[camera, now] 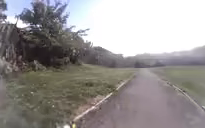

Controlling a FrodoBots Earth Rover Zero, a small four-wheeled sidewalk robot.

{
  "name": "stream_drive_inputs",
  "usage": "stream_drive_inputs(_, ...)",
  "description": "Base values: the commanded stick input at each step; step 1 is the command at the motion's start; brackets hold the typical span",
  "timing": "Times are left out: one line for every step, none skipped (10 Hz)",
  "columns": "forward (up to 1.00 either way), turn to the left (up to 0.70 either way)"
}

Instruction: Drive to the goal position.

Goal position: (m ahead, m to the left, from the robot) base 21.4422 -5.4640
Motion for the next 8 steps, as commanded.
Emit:
stream_drive_inputs(0.05, 0.00)
stream_drive_inputs(0.06, 0.00)
stream_drive_inputs(0.70, -0.01)
stream_drive_inputs(0.70, -0.03)
stream_drive_inputs(0.70, -0.09)
stream_drive_inputs(0.70, -0.23)
stream_drive_inputs(0.70, -0.35)
stream_drive_inputs(0.70, -0.35)
